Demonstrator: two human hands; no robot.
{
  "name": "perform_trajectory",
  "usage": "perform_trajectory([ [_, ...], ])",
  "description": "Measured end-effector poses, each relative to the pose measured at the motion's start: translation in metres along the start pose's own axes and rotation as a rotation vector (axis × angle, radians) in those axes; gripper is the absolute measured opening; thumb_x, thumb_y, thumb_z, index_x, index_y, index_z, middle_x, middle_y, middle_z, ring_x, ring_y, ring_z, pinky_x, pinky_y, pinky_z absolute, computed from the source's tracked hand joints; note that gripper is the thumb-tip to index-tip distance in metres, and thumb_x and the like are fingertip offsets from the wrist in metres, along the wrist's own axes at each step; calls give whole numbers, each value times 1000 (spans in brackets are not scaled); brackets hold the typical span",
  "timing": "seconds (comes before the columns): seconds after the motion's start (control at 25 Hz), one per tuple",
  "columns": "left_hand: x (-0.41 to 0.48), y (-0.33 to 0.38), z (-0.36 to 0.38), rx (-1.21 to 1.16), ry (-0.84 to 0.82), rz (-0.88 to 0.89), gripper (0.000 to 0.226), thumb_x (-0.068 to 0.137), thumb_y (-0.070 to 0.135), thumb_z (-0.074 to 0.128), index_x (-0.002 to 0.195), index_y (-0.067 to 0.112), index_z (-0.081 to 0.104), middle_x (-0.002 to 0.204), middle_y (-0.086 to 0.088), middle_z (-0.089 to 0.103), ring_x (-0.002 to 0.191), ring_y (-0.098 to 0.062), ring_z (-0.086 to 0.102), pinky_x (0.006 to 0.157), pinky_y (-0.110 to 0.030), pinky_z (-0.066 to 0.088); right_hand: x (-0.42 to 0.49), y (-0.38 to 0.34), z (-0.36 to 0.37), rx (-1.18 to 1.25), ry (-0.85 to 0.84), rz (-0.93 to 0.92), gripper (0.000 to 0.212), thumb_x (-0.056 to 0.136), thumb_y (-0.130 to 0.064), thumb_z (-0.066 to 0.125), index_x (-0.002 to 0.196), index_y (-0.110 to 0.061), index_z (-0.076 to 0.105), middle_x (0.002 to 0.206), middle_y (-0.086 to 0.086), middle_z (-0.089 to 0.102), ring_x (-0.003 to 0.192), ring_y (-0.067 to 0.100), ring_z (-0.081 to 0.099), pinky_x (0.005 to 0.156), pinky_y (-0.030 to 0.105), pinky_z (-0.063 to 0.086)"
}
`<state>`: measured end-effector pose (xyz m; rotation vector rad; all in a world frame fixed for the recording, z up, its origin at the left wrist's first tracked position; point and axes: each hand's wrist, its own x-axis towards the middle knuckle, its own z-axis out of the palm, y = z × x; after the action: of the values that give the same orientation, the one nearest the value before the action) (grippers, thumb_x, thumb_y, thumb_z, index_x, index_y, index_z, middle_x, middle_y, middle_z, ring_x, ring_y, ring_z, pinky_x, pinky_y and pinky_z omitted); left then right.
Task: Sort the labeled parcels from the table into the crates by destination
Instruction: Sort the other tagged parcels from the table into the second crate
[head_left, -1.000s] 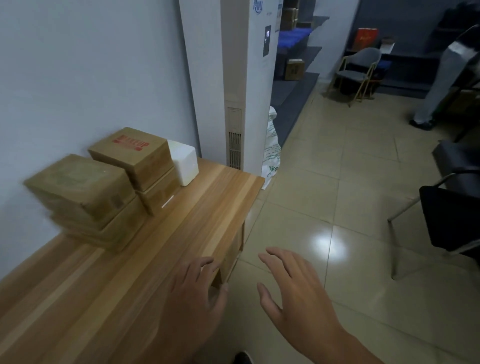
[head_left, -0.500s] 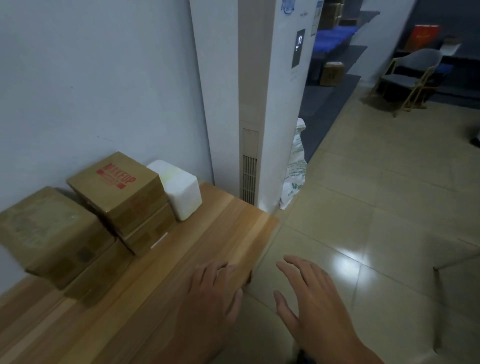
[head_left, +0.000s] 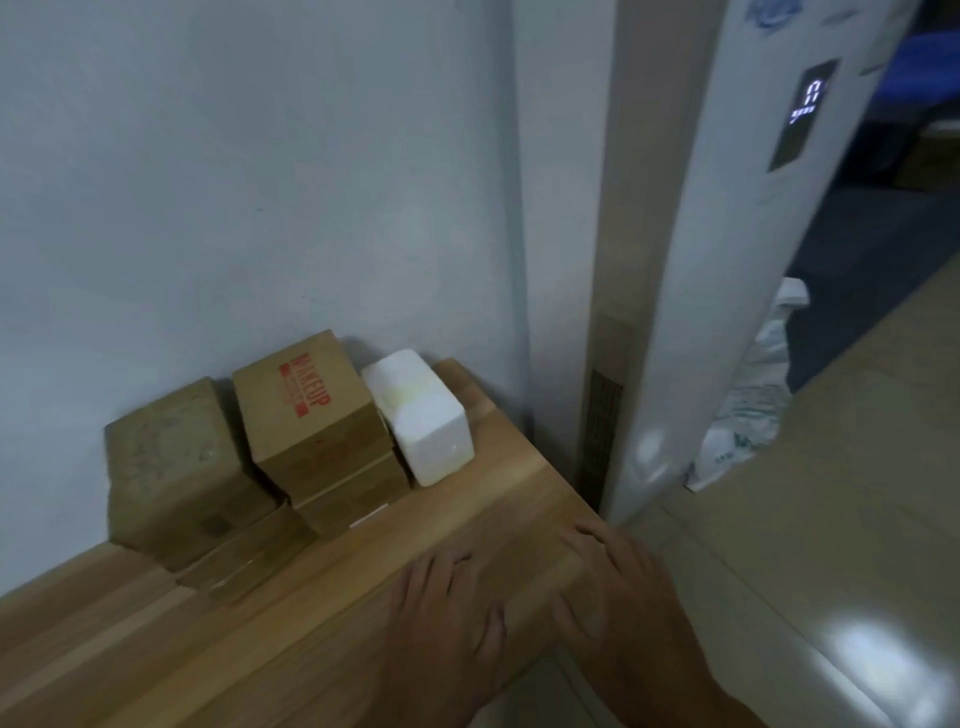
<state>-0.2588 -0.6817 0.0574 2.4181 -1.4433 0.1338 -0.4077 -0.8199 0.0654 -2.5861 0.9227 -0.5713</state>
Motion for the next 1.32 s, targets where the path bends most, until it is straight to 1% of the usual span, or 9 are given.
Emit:
perform_trajectory([
  [0.12, 19, -15, 5, 28, 17, -90, 40, 71, 38, 66, 106, 20, 73, 109, 4, 67, 98, -22, 66, 85, -41, 56, 40, 7, 15, 2, -89, -69, 63, 64, -37, 84, 121, -14, 72, 123, 5, 68, 105, 31, 70, 85, 49, 58],
  [0.24, 41, -34, 11, 9, 26, -190, 45, 65, 35, 76, 108, 23, 72, 112, 4, 66, 100, -22, 66, 86, -40, 56, 80, 6, 36, 14, -214, -75, 67, 76, -48, 72, 135, -17, 62, 140, 4, 58, 125, 28, 59, 99, 47, 50],
  [0.4, 63, -70, 28, -22, 92, -320, 44, 73, 40, 59, 110, 22, 71, 114, 4, 65, 102, -20, 65, 89, -37, 53, 139, -3, 81, -32, -221, -175, 85, 69, -50, 79, 140, -8, 58, 144, 15, 55, 129, 38, 57, 100, 52, 51],
  [0.52, 71, -95, 47, -74, 129, -385, 42, 76, 38, 58, 112, 20, 71, 115, 3, 65, 106, -21, 63, 96, -34, 42, 190, -23, 111, 10, -417, -137, 113, 65, -74, 44, 156, -9, 30, 162, 14, 27, 150, 31, 27, 121, 45, 26],
  [0.56, 72, -101, 52, -76, 133, -396, 41, 77, 37, 60, 112, 20, 71, 115, 3, 65, 106, -22, 63, 96, -35, 44, 202, -28, 123, -1, -374, -189, 106, 69, -73, 43, 157, -15, 29, 162, 12, 27, 150, 30, 26, 120, 46, 27],
  [0.68, 71, -113, 60, -88, 134, -435, 37, 76, 33, 63, 108, 17, 73, 114, -1, 67, 103, -25, 66, 90, -46, 54, 235, -43, 155, -39, -218, -341, 86, 80, -66, 60, 152, -25, 38, 158, 11, 34, 143, 32, 37, 112, 50, 38],
  [0.8, 70, -122, 60, -38, 107, -521, 39, 74, 35, 59, 102, 15, 76, 108, -3, 70, 97, -29, 69, 84, -49, 57, 265, -52, 189, -99, -248, -365, 92, 78, -70, 61, 154, -24, 39, 161, 15, 32, 146, 37, 33, 112, 53, 35],
  [1.0, 68, -120, 51, -34, 52, -705, 40, 76, 40, 55, 103, 19, 76, 110, 1, 70, 100, -27, 70, 85, -50, 58, 285, -43, 229, -143, -371, -362, 111, 68, -81, 58, 160, -30, 21, 166, 14, 17, 153, 36, 19, 112, 58, 33],
  [1.32, 72, -113, 53, -107, 21, -793, 33, 76, 28, 76, 107, 19, 74, 114, 2, 69, 107, -26, 67, 86, -47, 56, 289, -38, 235, -104, -325, -317, 98, 75, -67, 65, 155, -21, 36, 164, 9, 28, 153, 35, 21, 109, 61, 33],
])
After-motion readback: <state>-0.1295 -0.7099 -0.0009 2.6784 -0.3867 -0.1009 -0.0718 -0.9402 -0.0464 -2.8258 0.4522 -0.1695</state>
